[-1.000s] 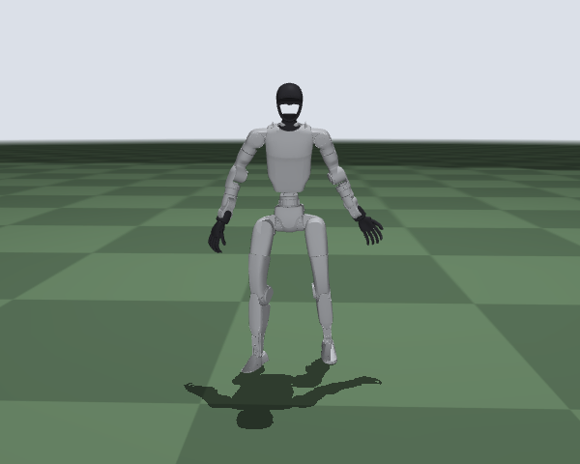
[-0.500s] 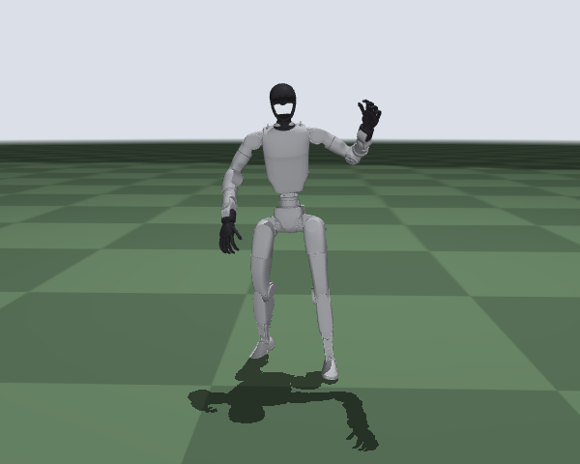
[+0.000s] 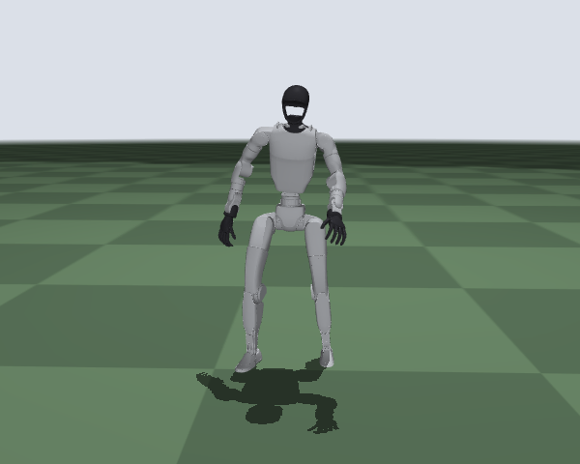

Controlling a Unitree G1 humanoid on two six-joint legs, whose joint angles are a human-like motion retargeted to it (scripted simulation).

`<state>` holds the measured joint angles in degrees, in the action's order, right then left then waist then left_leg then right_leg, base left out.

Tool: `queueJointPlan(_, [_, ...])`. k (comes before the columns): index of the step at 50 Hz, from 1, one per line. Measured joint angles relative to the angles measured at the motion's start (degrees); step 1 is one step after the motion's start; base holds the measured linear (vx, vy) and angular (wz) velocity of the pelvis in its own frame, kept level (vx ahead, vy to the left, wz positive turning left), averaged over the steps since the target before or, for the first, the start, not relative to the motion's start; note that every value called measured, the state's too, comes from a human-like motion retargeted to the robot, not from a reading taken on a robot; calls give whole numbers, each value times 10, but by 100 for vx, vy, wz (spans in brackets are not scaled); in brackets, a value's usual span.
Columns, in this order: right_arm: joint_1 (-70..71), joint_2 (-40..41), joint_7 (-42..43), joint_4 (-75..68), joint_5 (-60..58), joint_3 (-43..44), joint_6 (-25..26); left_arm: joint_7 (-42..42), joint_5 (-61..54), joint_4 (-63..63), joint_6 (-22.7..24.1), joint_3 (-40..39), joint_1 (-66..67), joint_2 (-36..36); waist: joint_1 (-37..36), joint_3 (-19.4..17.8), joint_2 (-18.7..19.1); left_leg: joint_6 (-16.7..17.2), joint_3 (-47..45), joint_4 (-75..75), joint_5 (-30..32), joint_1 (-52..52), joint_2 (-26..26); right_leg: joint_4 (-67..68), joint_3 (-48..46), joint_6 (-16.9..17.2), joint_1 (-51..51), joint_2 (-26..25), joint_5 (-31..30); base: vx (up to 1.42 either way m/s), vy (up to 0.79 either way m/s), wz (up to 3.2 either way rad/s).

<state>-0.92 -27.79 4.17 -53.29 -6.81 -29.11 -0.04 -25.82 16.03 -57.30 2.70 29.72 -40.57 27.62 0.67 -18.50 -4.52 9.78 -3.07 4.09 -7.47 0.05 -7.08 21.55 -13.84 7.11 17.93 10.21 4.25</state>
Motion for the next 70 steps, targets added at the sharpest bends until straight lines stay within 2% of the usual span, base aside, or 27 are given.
queueJointPlan(4, [-14,2,26,-14,4,19,9,-38,-115,24,35,-68,133,-19,8,-14,-2,1,5,2,-26,31,25,-159,17,46,-63,4,-67,40,-14,22])
queueJointPlan(7, [-19,-1,30,-26,2,32,19,-19,-242,19,58,-141,234,-56,4,-13,13,-7,7,53,-52,30,31,-202,20,51,-103,7,-116,44,-15,10])
queueJointPlan(12, [-9,-16,27,-46,-21,56,38,62,-556,-10,80,-337,368,-127,-22,-2,47,-15,-8,255,-41,-37,20,-169,26,36,-130,9,-71,42,-15,-17])
queueJointPlan(17, [20,-33,83,-28,-17,59,57,100,-891,25,116,-498,454,-140,-62,10,47,-12,-31,426,-43,-124,27,-152,44,44,-152,23,-41,35,-9,-31])
queueJointPlan(20, [36,-45,101,12,1,63,58,117,-1009,82,143,-573,472,-120,-86,16,41,-19,-66,457,-59,-161,18,-158,50,51,-164,32,-32,29,-3,-21])
queueJointPlan(23, [55,-58,107,55,22,65,50,131,-1055,159,180,-621,462,-80,-108,19,37,-18,-81,427,-62,-185,12,-162,52,58,-173,36,-23,27,1,-11])
queueJointPlan(26, [78,-69,97,83,32,62,45,144,-1055,251,213,-638,430,-27,-126,20,36,-15,-90,340,-54,-188,6,-168,51,66,-183,36,-15,27,5,-5])
queueJointPlan(29, [102,-77,80,96,34,55,43,145,-1005,345,240,-630,382,41,-143,20,37,-10,-116,201,-40,-159,-5,-173,51,72,-195,31,-3,30,10,-15])
queueJointPlan(31, [115,-78,60,97,34,51,41,142,-932,405,239,-615,341,96,-156,19,37,2,-127,100,-11,-123,-7,-172,55,74,-207,24,7,35,15,-33])
queueJointPlan(33, [121,-76,46,95,30,46,36,104,-807,448,235,-599,293,161,-167,19,37,15,-122,23,39,-86,-8,-165,61,72,-219,15,20,37,18,-38])
queueJointPlan(36, [117,-66,9,91,24,36,32,49,-584,502,183,-549,208,249,-169,27,24,16,-110,-22,89,-51,-5,-126,68,57,-220,13,45,37,20,-20])
queueJointPlan(40, [94,-47,-51,87,25,27,34,36,-326,549,83,-425,78,315,-145,36,3,7,-104,-25,69,-23,-1,-5,63,18,-183,23,59,35,22,14])
queueJointPlan(43, [63,-31,-35,84,22,33,25,54,-165,531,20,-297,-23,319,-119,37,3,0,-90,-17,52,-9,-7,122,61,-15,-131,17,63,32,18,41])
queueJointPlan(45, [43,-27,-20,79,28,29,16,66,-92,487,-5,-202,-86,309,-98,37,9,-3,-77,-12,44,-4,-15,190,55,-30,-95,8,77,29,13,54])
queueJointPlan(48, [8,-18,-15,62,3,27,8,105,5,380,-26,-62,-157,252,-66,37,17,-7,-58,13,17,-5,-24,244,24,-38,-53,9,94,29,9,62])
queueJointPlan(50, [7,-19,-16,46,4,10,11,118,49,296,-39,19,-196,209,-51,35,24,-1,-51,-18,32,5,-28,235,14,-45,-19,3,88,26,5,33])
queueJointPlan(53, [0,-14,-25,24,1,-4,10,138,118,163,-38,113,-217,140,-21,29,23,2,-42,-32,28,14,-24,166,9,-24,5,1,61,28,1,34])
queueJointPlan(55, [-3,-10,-32,12,-3,-8,10,141,150,83,-34,147,-210,99,-2,21,18,3,-37,-35,21,21,-16,87,14,-3,8,0,28,33,-3,32])
queueJointPlan(58, [-24,-4,-28,6,-21,10,5,126,160,6,-24,128,-153,53,25,11,6,3,-33,-16,-10,39,4,-38,8,36,-13,12,-9,40,-8,32])
queueJointPlan(62, [-29,-5,4,5,-7,31,8,58,49,-16,-2,43,-59,19,33,-6,8,6,-30,-30,-19,74,21,-180,13,63,-62,11,-85,45,-15,8])
queueJointPlan(65, [-37,-7,26,2,6,46,12,32,-76,20,26,-40,41,-7,27,-10,21,-10,-27,36,-45,64,23,-206,13,57,-94,15,-125,48,-19,6])
queueJointPlan(67, [-34,-9,28,-9,6,47,19,39,-194,54,44,-102,117,-34,16,-11,34,-22,-29,122,-47,34,14,-190,11,43,-104,15,-106,47,-20,-6])
queueJointPlan(70, [-14,-12,19,-35,-6,43,39,74,-410,105,66,-204,233,-84,-7,-9,49,-35,-37,273,-15,-28,-2,-151,16,25,-108,13,-65,46,-19,-25])
